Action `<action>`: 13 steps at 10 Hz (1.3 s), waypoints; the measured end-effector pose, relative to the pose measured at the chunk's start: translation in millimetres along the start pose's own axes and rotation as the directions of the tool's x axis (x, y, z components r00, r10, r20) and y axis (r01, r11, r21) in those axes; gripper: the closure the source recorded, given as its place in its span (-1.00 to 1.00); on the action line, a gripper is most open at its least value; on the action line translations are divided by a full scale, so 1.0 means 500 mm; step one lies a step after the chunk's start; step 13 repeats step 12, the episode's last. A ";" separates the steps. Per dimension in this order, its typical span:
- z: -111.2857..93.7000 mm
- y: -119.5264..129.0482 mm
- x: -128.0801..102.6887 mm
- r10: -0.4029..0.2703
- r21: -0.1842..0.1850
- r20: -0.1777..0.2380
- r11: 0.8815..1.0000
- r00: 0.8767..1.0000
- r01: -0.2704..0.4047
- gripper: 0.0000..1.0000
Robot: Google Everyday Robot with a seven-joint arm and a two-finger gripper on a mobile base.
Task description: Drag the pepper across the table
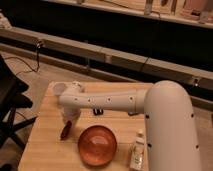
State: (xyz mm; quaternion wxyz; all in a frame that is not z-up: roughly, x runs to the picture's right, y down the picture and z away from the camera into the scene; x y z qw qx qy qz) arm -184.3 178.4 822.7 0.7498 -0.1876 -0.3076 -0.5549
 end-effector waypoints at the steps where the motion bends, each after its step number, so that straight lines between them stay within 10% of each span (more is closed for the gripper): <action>1: -0.005 0.004 0.011 0.004 0.001 -0.003 1.000 1.000 -0.004 1.00; 13: -0.026 0.019 0.105 0.038 0.019 -0.009 0.999 0.999 -0.037 1.00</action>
